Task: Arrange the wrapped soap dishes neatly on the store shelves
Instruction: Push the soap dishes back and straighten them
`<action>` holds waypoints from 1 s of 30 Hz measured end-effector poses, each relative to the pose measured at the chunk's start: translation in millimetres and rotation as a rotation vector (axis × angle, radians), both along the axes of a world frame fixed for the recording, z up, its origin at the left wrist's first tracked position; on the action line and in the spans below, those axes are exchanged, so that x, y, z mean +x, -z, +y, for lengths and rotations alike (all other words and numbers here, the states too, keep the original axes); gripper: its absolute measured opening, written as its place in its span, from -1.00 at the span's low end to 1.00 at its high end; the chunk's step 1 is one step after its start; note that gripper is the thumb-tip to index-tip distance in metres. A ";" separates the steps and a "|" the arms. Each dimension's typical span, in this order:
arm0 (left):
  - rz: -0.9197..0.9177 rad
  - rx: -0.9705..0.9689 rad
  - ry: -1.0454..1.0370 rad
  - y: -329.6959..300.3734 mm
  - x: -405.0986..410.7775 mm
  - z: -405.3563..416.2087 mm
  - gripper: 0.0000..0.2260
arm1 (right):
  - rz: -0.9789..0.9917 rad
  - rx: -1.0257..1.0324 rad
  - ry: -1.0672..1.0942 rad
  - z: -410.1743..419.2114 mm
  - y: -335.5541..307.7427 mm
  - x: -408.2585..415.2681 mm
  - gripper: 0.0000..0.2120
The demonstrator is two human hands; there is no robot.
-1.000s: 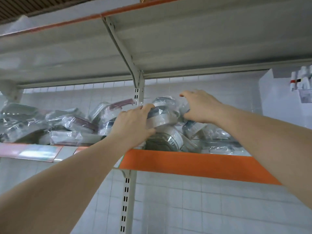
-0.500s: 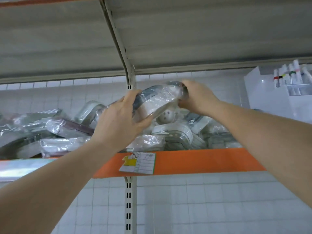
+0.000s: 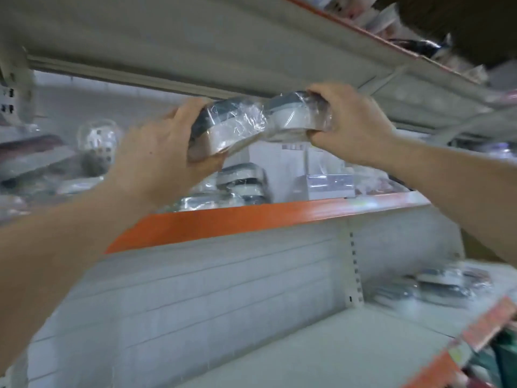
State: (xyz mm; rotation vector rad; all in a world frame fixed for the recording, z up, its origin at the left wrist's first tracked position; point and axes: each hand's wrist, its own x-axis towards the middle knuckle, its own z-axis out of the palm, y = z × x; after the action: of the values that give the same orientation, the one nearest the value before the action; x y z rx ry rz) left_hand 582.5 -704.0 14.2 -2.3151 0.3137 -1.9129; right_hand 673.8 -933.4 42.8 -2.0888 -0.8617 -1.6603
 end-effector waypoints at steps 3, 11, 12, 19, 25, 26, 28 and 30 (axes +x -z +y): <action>0.044 -0.047 0.142 11.0 30.6 -73.4 -0.43 | 0.033 0.017 0.085 -82.2 25.3 -3.8 -0.43; 0.219 0.031 0.329 73.9 113.7 -277.5 -0.31 | 0.215 -0.058 0.266 -296.9 106.7 23.3 -0.42; 0.262 0.053 0.327 83.9 126.0 -298.9 -0.31 | 0.258 -0.069 0.287 -318.6 118.6 31.8 -0.42; 0.533 0.159 0.247 144.6 212.1 -385.7 -0.39 | 0.489 -0.210 0.345 -405.8 188.2 123.7 -0.41; 0.656 0.207 0.124 196.9 315.1 -395.7 -0.40 | 0.593 -0.158 0.375 -408.9 239.8 231.4 -0.42; 0.668 0.204 0.100 204.5 337.2 -394.2 -0.40 | 0.599 -0.148 0.381 -406.4 245.0 254.9 -0.42; 0.692 0.170 0.061 218.7 383.9 -390.2 -0.38 | 0.615 -0.139 0.389 -399.7 252.1 302.9 -0.43; 0.690 0.128 0.032 229.5 430.4 -388.0 -0.37 | 0.627 -0.176 0.406 -392.9 255.6 350.6 -0.44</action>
State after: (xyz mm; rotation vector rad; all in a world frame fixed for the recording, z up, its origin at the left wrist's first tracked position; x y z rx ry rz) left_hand 1012.9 -1092.1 -215.3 -2.8046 0.5134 -0.9967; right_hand 1024.4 -1326.3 -212.8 -2.8102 -0.4040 -0.9746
